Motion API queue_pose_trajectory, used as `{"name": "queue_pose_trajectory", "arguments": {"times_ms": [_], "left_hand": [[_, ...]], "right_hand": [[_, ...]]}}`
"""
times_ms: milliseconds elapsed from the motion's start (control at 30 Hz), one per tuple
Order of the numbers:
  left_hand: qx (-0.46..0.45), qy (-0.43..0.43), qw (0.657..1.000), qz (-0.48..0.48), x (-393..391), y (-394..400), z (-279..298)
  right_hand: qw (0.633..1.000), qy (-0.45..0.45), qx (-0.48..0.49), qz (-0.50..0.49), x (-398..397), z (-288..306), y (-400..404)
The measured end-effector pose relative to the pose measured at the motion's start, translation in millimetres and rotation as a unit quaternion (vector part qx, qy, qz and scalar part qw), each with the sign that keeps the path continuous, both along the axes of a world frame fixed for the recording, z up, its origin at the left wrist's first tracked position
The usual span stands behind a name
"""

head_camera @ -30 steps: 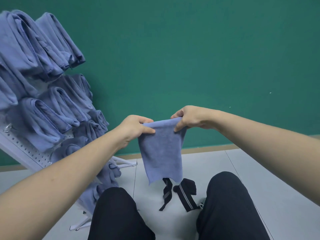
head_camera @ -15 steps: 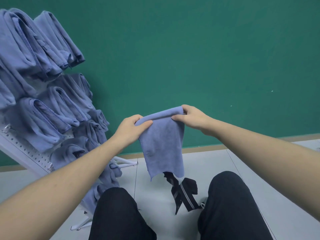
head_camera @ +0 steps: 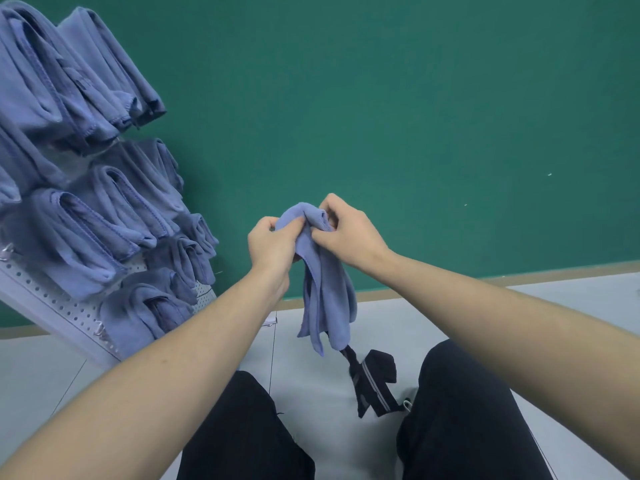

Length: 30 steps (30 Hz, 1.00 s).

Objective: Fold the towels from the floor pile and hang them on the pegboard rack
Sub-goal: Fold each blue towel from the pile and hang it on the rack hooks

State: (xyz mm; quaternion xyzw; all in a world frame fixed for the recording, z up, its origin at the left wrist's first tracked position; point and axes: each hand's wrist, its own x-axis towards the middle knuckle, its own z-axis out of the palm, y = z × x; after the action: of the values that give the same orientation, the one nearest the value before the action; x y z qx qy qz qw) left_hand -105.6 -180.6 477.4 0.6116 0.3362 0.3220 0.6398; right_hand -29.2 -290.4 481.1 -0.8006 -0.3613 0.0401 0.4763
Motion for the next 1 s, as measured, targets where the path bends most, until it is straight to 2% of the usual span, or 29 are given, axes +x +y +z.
{"name": "queue_pose_trajectory", "arguments": {"times_ms": [133, 233, 300, 400, 500, 567, 700, 767, 833, 900, 1000], "left_hand": [[-0.014, 0.002, 1.000, -0.015, 4, -3, 5], [-0.107, -0.058, 0.990, -0.073, 2, -14, 12], [-0.128, -0.093, 0.980, -0.121, 0, -18, 11], [-0.084, -0.083, 0.979, -0.164, -5, -21, 1], [0.020, -0.053, 0.978, -0.201, -8, -21, -7], [0.074, -0.049, 0.975, -0.205, -9, -20, -11], [0.097, -0.055, 0.977, -0.184, -6, -14, -19], [0.066, -0.065, 0.983, -0.161, -2, -11, -22], [0.010, -0.078, 0.987, -0.141, 0, -7, -24], [-0.058, -0.096, 0.986, -0.125, 2, -2, -22], [-0.103, -0.119, 0.977, -0.141, 3, 3, -13]], "right_hand": [[0.999, 0.036, 0.031, 0.000, -1, 3, 5], [0.995, 0.062, 0.073, -0.015, -1, 6, 6], [0.987, 0.106, 0.118, -0.022, 0, 10, 6], [0.967, 0.186, 0.176, -0.010, 2, 14, 6], [0.951, 0.228, 0.207, 0.013, 2, 21, 6], [0.954, 0.223, 0.200, 0.025, 2, 24, 7], [0.960, 0.222, 0.143, 0.094, -2, 25, 7], [0.965, 0.197, 0.134, 0.107, -2, 22, 6], [0.967, 0.160, 0.181, 0.076, 2, 14, 2], [0.961, 0.168, 0.217, 0.044, 10, -5, -4], [0.959, 0.249, 0.124, 0.056, 18, -48, -17]]}}
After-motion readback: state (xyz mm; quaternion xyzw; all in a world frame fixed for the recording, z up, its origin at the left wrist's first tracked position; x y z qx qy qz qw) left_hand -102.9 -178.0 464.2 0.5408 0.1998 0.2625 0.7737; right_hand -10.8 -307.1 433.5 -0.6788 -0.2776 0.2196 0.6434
